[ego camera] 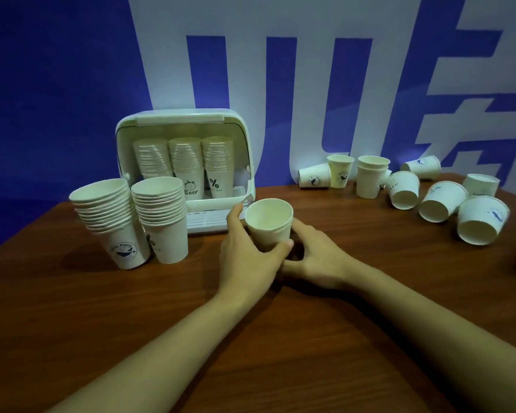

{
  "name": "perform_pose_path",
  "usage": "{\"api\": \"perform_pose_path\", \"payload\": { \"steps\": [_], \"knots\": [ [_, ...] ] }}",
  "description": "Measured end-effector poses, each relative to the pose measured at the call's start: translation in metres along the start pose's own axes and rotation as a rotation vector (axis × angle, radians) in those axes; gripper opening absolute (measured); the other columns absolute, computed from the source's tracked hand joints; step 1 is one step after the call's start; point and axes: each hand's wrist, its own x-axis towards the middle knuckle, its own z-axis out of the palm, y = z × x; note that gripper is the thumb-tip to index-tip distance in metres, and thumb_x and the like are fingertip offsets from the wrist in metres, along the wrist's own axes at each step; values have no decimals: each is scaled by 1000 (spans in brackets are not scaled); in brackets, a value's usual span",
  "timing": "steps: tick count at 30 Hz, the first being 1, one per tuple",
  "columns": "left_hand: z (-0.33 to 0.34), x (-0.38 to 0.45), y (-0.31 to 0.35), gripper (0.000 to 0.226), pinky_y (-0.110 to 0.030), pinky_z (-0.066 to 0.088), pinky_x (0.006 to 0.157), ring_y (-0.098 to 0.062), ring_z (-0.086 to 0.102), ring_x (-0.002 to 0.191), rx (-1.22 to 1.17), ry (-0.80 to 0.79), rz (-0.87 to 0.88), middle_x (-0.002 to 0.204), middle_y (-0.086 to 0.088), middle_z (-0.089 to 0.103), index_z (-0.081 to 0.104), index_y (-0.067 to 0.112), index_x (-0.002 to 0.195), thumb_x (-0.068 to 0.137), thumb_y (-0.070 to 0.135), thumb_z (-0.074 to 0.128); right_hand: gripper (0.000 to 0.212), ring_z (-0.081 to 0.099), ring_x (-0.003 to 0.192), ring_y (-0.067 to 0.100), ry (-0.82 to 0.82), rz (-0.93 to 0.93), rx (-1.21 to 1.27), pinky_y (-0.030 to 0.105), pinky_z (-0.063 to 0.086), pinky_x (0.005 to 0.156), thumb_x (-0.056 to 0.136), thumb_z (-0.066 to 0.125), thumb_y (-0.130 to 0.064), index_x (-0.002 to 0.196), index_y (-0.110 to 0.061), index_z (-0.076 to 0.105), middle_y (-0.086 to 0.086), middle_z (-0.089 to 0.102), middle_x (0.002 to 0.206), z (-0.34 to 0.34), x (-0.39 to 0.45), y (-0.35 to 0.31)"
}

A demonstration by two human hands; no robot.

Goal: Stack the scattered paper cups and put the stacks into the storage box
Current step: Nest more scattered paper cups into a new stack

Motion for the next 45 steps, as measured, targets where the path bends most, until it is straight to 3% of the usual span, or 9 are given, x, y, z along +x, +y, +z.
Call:
{"api": "perform_pose_path", "payload": {
  "steps": [3, 7, 10, 19, 24, 30, 34, 39, 45],
  "knots": [
    [-1, 4, -3, 96, -33, 51, 105, -14, 55, 131, -3, -3, -31, 144, 6, 59, 38, 25, 157, 77, 32, 92, 75, 57, 125, 5, -125, 104, 207, 26, 49, 101, 76, 77, -23, 144, -29, 46, -8, 59, 139, -23, 14, 18],
    [1, 4, -6, 88, -32, 49, 103, -10, 56, 126, -1, -21, -78, 141, 11, 59, 46, 29, 151, 77, 38, 92, 39, 65, 97, 23, 500, 480, 627, 34, 48, 76, 87, 59, -34, 121, -15, 65, 10, 68, 126, -46, 69, 48],
    [4, 4, -10, 80, -41, 53, 107, -10, 59, 124, 33, -19, -81, 137, 14, 62, 51, 35, 143, 75, 43, 91, 27, 65, 81, 21, 753, 652, 303, 34, 53, 72, 95, 51, -32, 114, -18, 64, 8, 69, 111, -59, 103, 74],
    [14, 14, -12, 95, -24, 52, 91, -4, 66, 110, -35, 11, -121, 115, 19, 70, 57, 46, 123, 32, 73, 68, 39, 66, 93, 26, 739, 780, 127, 37, 55, 81, 91, 64, -36, 119, -10, 66, 10, 68, 110, -79, 164, 113],
    [9, 13, -4, 87, -31, 53, 97, -5, 64, 111, -29, -16, -113, 118, 18, 68, 57, 46, 123, 41, 71, 73, 12, 67, 92, 23, 913, 655, 142, 34, 57, 82, 85, 75, -21, 96, -24, 74, 3, 72, 109, -78, 160, 105],
    [4, 12, -8, 62, -44, 55, 101, -13, 65, 112, 32, -38, -92, 119, 15, 69, 58, 38, 122, 70, 48, 90, 28, 67, 94, 16, 1062, 345, 206, 33, 57, 90, 81, 78, -10, 90, -28, 58, -4, 67, 94, -74, 127, 74],
    [5, 11, -7, 57, -47, 54, 101, -17, 66, 114, 69, -75, -78, 121, 14, 69, 57, 40, 121, 74, 52, 86, 8, 64, 82, 5, 997, 28, 90, 9, 49, 73, 90, 72, -12, 95, -18, 68, -12, 67, 86, -73, 73, 19],
    [5, 7, -1, 68, -51, 49, 109, -18, 60, 126, 135, -137, -44, 132, 17, 64, 50, 45, 135, 78, 57, 85, 8, 66, 80, 2, 761, -231, 7, 15, 52, 64, 97, 66, -12, 101, -17, 70, -7, 70, 92, -77, 18, -43],
    [4, 6, -5, 67, -52, 50, 109, -15, 62, 125, 139, -157, -20, 133, 17, 66, 52, 45, 134, 76, 59, 82, 11, 66, 92, 7, 655, -229, -2, 31, 61, 77, 99, 62, -12, 106, -18, 69, -5, 68, 97, -55, 3, -46]
  ]
}}
